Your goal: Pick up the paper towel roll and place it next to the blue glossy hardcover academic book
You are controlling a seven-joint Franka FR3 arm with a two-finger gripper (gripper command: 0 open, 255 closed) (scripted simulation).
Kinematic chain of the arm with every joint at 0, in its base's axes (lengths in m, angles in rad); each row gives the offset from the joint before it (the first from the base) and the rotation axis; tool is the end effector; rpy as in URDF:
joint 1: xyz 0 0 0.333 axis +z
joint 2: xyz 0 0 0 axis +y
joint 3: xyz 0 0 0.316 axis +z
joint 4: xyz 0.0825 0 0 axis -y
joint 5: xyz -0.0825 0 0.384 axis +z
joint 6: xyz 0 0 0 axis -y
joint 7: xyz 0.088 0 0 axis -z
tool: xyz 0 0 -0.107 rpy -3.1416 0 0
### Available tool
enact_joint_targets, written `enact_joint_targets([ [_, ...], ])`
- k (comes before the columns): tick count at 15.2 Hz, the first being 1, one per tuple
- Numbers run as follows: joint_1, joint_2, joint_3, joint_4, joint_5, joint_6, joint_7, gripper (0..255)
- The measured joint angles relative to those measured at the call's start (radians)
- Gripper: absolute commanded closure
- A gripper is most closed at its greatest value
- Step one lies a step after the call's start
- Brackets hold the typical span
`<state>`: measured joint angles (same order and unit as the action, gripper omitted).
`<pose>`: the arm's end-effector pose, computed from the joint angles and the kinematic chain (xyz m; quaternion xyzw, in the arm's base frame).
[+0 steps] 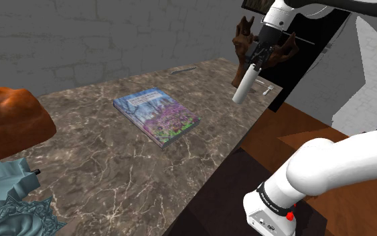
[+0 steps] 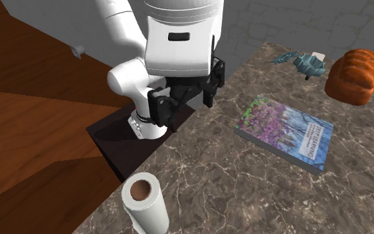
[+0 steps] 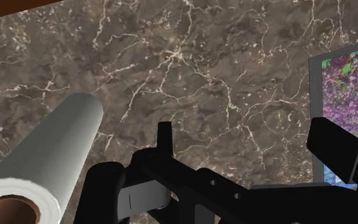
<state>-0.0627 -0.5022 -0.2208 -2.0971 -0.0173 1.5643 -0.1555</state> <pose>0.3728 -0.1300 0.6075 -0.9976 0.0495 0.0109 0.0474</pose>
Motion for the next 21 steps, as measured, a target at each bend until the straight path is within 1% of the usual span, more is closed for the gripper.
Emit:
enact_joint_targets([
  [6,-0.026,0.168,-0.095,0.144,-0.021,0.018,-0.107,0],
  [9,-0.041,0.266,-0.144,0.245,-0.014,0.011,-0.166,0],
  [13,-0.065,0.373,-0.196,0.341,0.001,0.015,-0.236,0],
  [16,-0.069,0.385,-0.202,0.325,0.003,0.043,-0.244,0],
  [21,-0.069,0.378,-0.202,0.255,0.000,0.107,-0.243,0],
])
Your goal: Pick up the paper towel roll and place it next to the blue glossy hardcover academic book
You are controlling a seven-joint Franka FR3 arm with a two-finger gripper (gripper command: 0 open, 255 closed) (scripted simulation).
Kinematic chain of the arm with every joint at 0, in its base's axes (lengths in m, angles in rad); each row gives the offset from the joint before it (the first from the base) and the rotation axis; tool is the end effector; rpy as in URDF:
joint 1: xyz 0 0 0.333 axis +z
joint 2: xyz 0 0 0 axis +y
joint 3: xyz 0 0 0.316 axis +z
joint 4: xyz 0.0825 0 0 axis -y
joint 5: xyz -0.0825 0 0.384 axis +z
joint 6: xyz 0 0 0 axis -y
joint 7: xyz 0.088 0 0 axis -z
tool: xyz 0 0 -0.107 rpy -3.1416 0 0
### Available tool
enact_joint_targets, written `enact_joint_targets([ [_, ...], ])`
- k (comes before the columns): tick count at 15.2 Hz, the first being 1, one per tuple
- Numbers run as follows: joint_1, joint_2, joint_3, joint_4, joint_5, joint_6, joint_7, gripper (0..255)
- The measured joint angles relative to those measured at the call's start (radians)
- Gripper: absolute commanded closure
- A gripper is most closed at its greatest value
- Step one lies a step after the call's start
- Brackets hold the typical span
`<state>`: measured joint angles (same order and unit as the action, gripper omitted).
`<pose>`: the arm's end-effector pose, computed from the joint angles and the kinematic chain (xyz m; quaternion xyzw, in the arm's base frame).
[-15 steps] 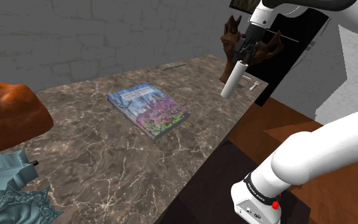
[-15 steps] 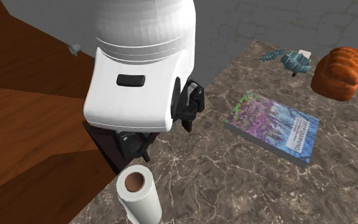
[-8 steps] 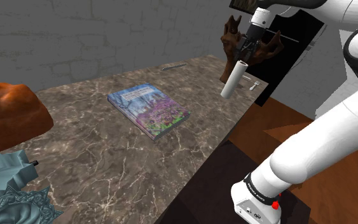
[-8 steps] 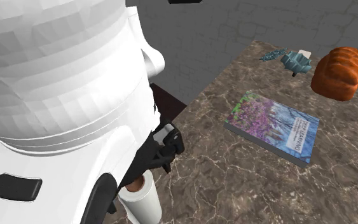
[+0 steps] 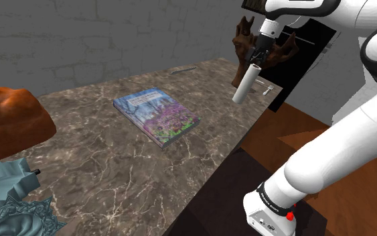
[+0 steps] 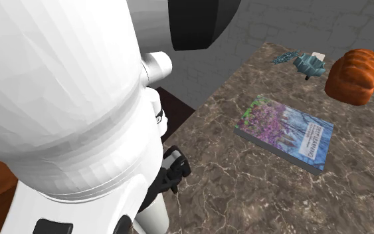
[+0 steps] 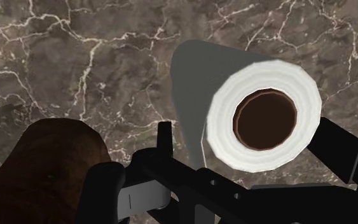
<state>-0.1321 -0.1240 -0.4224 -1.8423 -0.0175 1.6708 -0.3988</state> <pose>0.4359 -0.2841 0.5649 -0.9967 0.0744 0.0183 0.0281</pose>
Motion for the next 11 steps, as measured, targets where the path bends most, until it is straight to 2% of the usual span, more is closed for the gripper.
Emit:
enact_joint_targets([
  [6,0.000,-0.003,0.000,-0.013,-0.001,0.012,0.001,0],
  [7,0.000,-0.003,0.000,-0.013,-0.001,0.012,0.001,255],
  [11,0.000,-0.003,0.000,-0.013,-0.001,0.012,0.001,255],
])
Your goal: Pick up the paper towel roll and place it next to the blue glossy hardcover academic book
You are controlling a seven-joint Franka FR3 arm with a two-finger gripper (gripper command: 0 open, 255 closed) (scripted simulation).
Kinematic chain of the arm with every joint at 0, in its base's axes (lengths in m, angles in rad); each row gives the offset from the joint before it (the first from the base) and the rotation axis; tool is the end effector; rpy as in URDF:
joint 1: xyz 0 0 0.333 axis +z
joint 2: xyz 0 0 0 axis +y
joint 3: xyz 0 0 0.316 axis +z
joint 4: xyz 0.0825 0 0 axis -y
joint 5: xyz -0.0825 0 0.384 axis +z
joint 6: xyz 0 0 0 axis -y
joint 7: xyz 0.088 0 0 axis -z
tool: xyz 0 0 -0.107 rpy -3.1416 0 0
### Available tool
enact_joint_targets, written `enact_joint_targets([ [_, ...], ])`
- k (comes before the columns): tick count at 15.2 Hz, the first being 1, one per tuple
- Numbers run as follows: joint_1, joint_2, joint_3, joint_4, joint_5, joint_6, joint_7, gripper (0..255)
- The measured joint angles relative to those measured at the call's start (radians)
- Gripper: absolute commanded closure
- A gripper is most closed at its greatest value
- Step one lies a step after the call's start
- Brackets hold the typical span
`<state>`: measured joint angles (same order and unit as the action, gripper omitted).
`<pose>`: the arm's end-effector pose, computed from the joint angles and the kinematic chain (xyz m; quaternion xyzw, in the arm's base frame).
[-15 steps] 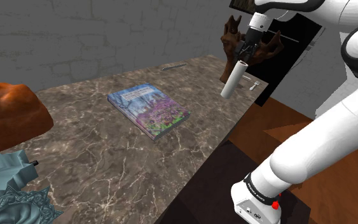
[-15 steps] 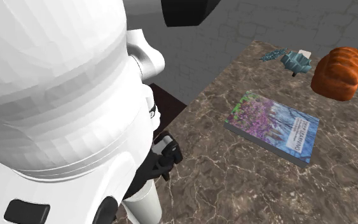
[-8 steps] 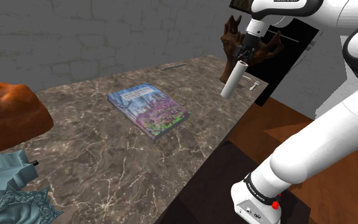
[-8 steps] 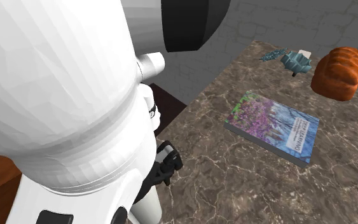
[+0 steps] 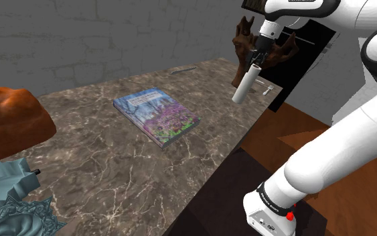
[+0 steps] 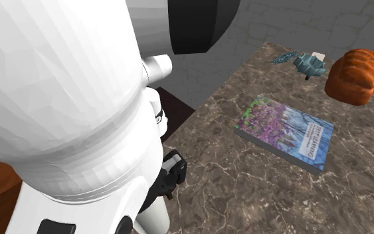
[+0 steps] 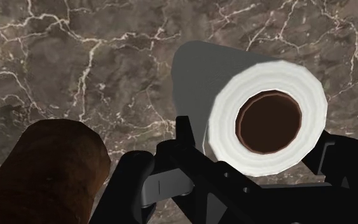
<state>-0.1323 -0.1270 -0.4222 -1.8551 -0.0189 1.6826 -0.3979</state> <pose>0.4354 -0.2839 0.5612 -0.9967 0.0746 0.0175 0.0277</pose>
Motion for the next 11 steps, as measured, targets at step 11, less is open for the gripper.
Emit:
enact_joint_targets([
  [11,0.000,0.005,0.000,0.057,0.002,-0.053,-0.002,255],
])
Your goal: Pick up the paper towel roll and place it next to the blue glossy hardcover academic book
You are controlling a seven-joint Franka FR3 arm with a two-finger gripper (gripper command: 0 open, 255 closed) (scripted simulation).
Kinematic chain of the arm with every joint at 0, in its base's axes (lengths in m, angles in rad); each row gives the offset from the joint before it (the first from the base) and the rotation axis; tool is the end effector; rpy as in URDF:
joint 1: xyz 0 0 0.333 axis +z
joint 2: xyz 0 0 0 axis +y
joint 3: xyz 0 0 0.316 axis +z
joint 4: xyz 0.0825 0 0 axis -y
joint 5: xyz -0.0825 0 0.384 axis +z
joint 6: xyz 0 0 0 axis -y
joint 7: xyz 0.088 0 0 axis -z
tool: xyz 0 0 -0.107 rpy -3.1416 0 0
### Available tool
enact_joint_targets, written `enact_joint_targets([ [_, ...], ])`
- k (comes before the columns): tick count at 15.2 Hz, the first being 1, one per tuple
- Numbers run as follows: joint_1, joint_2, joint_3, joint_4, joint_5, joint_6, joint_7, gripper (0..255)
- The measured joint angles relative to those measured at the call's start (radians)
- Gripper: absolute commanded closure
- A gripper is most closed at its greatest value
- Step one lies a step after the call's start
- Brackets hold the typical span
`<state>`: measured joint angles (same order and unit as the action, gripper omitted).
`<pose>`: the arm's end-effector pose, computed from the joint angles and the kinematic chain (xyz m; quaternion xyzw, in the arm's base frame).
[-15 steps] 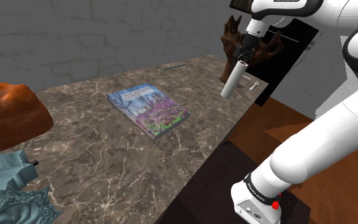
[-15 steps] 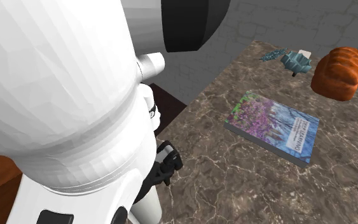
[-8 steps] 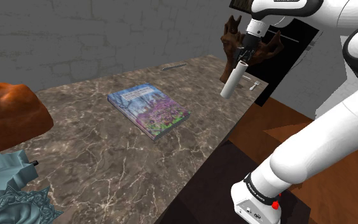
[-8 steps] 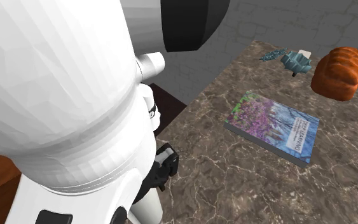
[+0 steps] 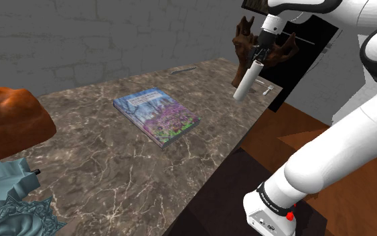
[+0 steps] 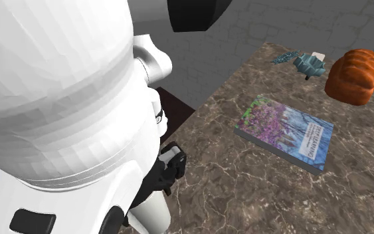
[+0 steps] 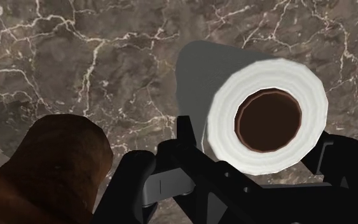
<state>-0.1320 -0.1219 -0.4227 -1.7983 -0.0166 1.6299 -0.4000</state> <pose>0.4351 -0.2845 0.5814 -0.9967 0.0744 0.0177 0.0279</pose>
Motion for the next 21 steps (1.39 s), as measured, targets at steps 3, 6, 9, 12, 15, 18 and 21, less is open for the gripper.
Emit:
enact_joint_targets([
  [3,0.001,0.004,0.001,0.046,0.002,-0.043,0.001,255],
  [6,0.001,0.015,0.000,0.097,0.006,-0.083,-0.001,255],
  [9,0.001,0.026,-0.001,0.149,0.010,-0.125,-0.003,255],
  [12,0.001,0.035,-0.002,0.198,0.014,-0.165,-0.004,255],
  [15,0.005,0.039,0.002,0.237,0.017,-0.201,0.004,255],
  [18,0.033,-0.027,0.044,0.181,0.000,-0.206,0.073,255],
  [21,0.060,-0.105,0.095,0.090,-0.013,-0.189,0.154,255],
])
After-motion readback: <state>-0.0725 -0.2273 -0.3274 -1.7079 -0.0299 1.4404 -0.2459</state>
